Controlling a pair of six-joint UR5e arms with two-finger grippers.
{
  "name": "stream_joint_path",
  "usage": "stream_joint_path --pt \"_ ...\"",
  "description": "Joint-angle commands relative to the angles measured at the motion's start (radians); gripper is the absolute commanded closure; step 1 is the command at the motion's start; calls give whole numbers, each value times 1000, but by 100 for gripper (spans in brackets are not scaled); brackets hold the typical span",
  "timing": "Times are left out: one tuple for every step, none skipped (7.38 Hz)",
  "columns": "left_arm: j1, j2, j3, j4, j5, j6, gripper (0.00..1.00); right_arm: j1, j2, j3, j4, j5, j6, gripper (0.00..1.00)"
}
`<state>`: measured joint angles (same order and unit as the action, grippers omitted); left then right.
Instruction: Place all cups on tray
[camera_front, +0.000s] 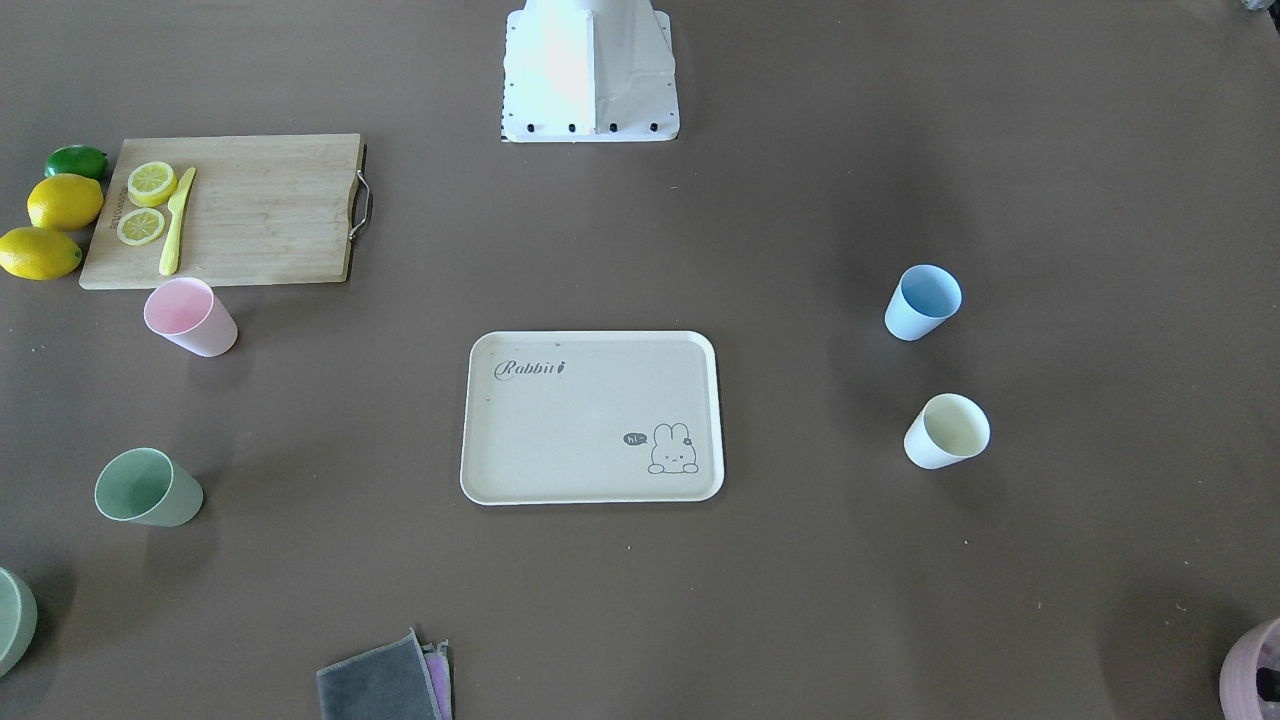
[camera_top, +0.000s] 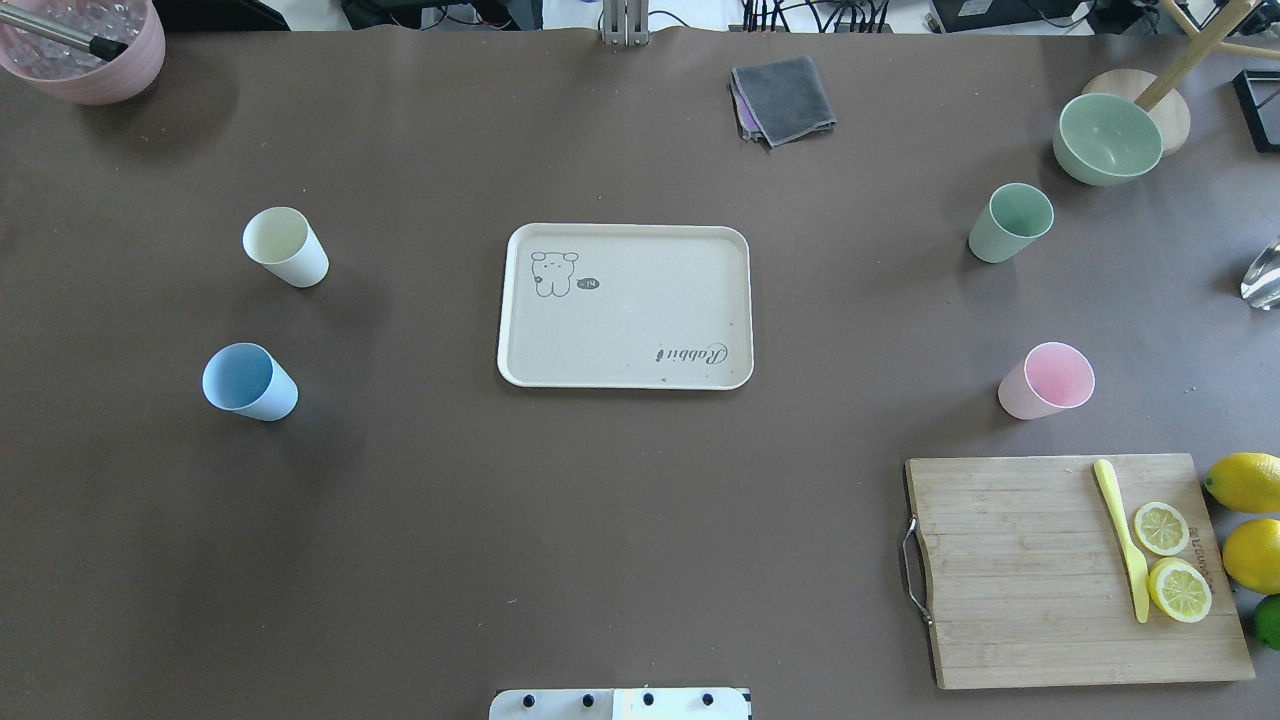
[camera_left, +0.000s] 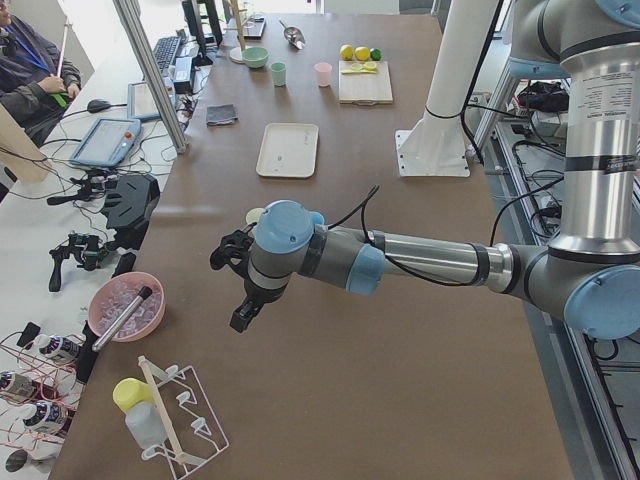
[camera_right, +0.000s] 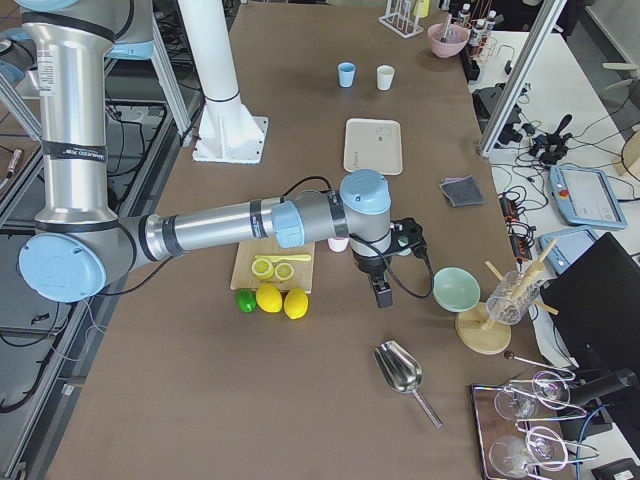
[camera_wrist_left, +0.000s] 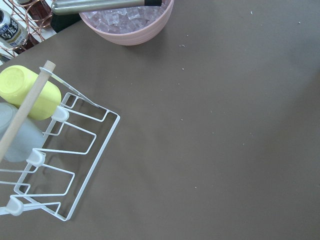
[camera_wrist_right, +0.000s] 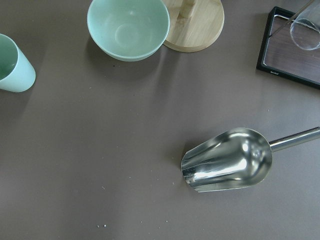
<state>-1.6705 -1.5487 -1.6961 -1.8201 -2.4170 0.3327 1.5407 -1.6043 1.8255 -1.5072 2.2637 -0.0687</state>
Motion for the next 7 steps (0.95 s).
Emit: stream_joint_path --pt "0 -24 15 -10 -89 -36 1 -4 18 0 15 2 45 0" --pt "5 -57 22 -10 -89 -155 1 -37 62 -3 16 3 170 0" --pt "41 -67 21 -19 -89 -301 1 -122 117 -2 16 0 326 0" --pt "93 -88 24 -48 -88 -417 1 -210 176 -6 16 -12 452 0" --pt "170 -128 26 -51 -77 -548 1 -287 237 -23 16 -25 575 0" --pt "223 -167 35 -51 -79 -634 1 -348 282 -35 16 -45 649 0" --pt "288 -224 77 -68 -77 -721 2 -370 312 -64 16 -62 667 0"
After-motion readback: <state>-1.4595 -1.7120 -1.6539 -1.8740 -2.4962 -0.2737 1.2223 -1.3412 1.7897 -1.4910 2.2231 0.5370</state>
